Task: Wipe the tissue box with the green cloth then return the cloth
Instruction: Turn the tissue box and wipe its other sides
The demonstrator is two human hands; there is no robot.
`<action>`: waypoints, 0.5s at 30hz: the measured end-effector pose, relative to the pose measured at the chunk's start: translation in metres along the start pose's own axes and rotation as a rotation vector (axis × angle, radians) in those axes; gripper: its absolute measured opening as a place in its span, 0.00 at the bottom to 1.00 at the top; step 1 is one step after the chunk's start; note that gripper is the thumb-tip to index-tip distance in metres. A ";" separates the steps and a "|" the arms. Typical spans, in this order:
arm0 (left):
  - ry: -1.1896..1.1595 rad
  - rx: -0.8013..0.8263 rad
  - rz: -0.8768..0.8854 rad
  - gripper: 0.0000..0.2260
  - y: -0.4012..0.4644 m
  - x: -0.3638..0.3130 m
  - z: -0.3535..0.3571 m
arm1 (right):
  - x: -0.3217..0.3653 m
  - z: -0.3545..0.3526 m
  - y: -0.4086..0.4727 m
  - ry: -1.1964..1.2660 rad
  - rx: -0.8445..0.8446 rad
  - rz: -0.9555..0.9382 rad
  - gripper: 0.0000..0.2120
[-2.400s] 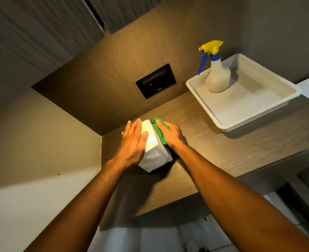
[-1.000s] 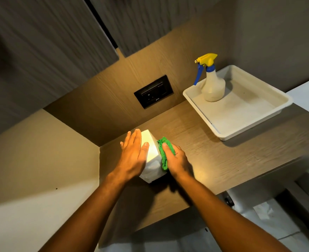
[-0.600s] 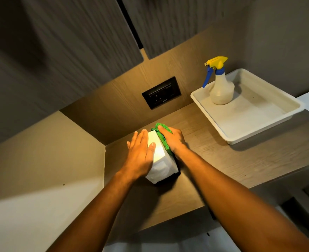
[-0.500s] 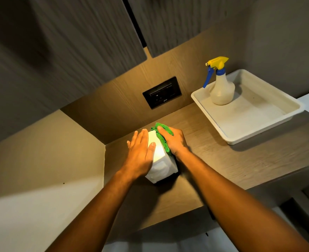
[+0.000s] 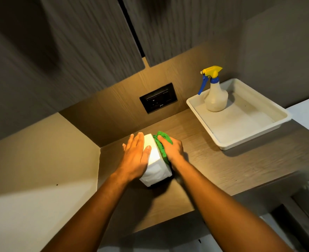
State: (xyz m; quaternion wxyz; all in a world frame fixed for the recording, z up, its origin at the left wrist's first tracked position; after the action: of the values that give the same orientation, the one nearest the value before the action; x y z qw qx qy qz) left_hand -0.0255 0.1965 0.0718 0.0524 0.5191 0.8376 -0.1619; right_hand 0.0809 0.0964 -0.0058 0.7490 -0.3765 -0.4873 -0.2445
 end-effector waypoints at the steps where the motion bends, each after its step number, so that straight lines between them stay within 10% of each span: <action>1: -0.002 0.003 0.000 0.34 0.000 0.000 0.000 | 0.013 0.005 0.005 -0.025 0.018 -0.043 0.08; 8: -0.026 -0.039 0.030 0.32 0.000 0.001 -0.002 | 0.029 0.004 -0.048 -0.122 0.085 -0.482 0.19; 15: -0.020 -0.024 0.015 0.33 0.003 0.005 0.002 | -0.019 -0.013 -0.013 0.044 -0.036 0.052 0.10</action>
State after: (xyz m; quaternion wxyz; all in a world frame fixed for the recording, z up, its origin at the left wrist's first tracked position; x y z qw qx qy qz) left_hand -0.0250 0.2011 0.0681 0.0684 0.5232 0.8349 -0.1567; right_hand 0.0701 0.0782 -0.0223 0.7586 -0.3972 -0.4564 -0.2419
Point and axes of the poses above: each hand's wrist, its own y-axis towards the middle knuckle, its own z-axis out of the palm, x = y × z, the point moved 8 cm from there along y, towards the middle knuckle, and after that the axes turned 9 degrees about x, right-handed, at the moved point
